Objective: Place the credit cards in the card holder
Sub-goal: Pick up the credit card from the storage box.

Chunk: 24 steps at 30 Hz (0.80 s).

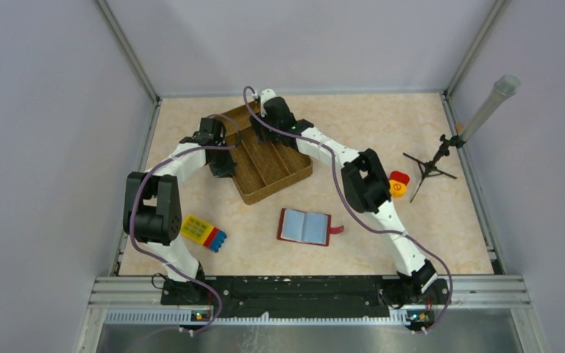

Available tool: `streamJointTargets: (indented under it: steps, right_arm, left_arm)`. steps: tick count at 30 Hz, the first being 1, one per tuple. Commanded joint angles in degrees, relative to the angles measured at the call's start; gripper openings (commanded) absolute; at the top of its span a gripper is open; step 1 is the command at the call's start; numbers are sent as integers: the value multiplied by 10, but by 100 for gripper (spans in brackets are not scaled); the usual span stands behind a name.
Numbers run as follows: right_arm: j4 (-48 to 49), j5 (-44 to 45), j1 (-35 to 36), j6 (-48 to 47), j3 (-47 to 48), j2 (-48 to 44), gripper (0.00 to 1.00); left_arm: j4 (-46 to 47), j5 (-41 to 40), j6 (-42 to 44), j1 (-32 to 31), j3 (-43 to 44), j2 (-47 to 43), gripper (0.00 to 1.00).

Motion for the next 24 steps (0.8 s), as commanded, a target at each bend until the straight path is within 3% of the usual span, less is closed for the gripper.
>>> streamJointTargets:
  steps: [1, 15, 24]
  right_arm:
    - [16, -19, 15, 3, 8, -48, 70]
    - [27, -11, 16, 2, 2, -58, 64]
    - [22, 5, 16, 0, 4, -55, 47]
  left_arm:
    - [2, 33, 10, -12, 11, 17, 0]
    - [0, 39, 11, -12, 14, 21, 0]
    - [0, 40, 11, -13, 14, 24, 0]
